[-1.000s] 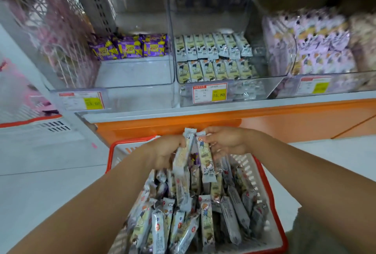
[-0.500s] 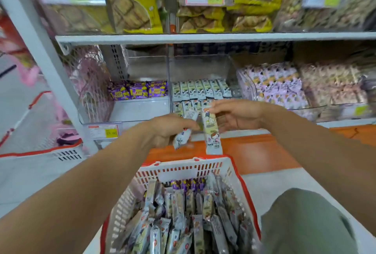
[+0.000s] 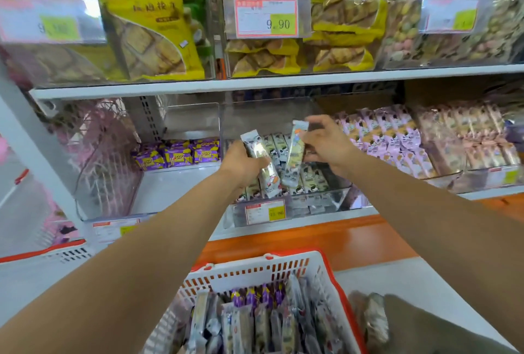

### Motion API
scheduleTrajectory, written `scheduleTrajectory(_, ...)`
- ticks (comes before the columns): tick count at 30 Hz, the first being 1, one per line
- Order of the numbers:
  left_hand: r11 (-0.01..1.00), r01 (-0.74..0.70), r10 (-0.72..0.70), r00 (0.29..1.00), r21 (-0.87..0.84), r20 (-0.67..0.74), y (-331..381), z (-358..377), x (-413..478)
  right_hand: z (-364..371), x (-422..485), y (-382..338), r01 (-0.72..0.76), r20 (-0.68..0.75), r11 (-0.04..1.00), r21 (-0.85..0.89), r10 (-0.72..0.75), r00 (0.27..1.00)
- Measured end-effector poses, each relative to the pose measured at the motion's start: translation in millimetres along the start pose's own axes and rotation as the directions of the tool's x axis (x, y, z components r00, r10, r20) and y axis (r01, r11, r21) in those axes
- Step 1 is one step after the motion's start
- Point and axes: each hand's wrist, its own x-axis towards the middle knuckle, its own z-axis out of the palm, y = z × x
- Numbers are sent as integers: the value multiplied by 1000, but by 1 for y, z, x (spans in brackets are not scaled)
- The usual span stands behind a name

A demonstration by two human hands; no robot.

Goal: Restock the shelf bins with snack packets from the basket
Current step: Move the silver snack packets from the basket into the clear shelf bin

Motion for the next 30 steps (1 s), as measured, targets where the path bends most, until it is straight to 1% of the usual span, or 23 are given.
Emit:
scheduleTrajectory(3, 994, 28, -34, 998, 107, 47, -11, 10, 28, 7, 18, 11, -44, 130, 988, -147, 64, 989)
scheduleTrajectory(5, 978, 28, -45, 996, 207, 77, -18, 15, 39, 11, 27, 17, -18, 194, 969, -247, 67, 979)
scheduleTrajectory(7, 957, 3, -34, 994, 291, 103, -25, 19, 45, 14, 32, 23, 38, 204, 945, -325, 31, 978)
scheduleTrajectory(9, 930, -12, -26, 995, 369, 99, -32, 22, 47, 15, 35, 28, 89, 198, 897, -432, -2, 980)
scheduleTrajectory(11, 868, -76, 35, 995, 491, 93, -30, 25, 39, 15, 36, 33, 113, 215, 843, -526, 3, 977)
scheduleTrajectory(13, 786, -139, 101, 990, 602, 97, -28, 25, 32, 17, 34, 38, 135, 247, 816, -562, 10, 969)
scheduleTrajectory(14, 762, -154, 119, 988, 629, 98, -28, 24, 28, 18, 33, 39, 146, 258, 810, -568, 7, 966)
scheduleTrajectory(18, 731, -180, 113, 983, 659, 143, -36, 21, 11, 14, 18, 40, 205, 240, 782, -589, -73, 968)
scheduleTrajectory(19, 738, -195, 125, 980, 646, 154, -37, 21, 6, 12, 13, 40, 201, 241, 777, -596, -66, 968)
scheduleTrajectory(21, 754, -206, 125, 977, 624, 171, -38, 21, -1, 9, 4, 42, 175, 265, 760, -626, -4, 964)
scheduleTrajectory(24, 726, -207, 97, 975, 656, 200, -38, 23, -9, 11, -6, 44, 143, 261, 739, -658, 46, 964)
scheduleTrajectory(26, 715, -207, 87, 974, 667, 209, -40, 25, -13, 15, -8, 44, 144, 233, 715, -684, 27, 972)
scheduleTrajectory(30, 678, -213, 76, 972, 704, 221, -43, 24, -12, 18, -7, 43, 183, 196, 665, -724, -56, 979)
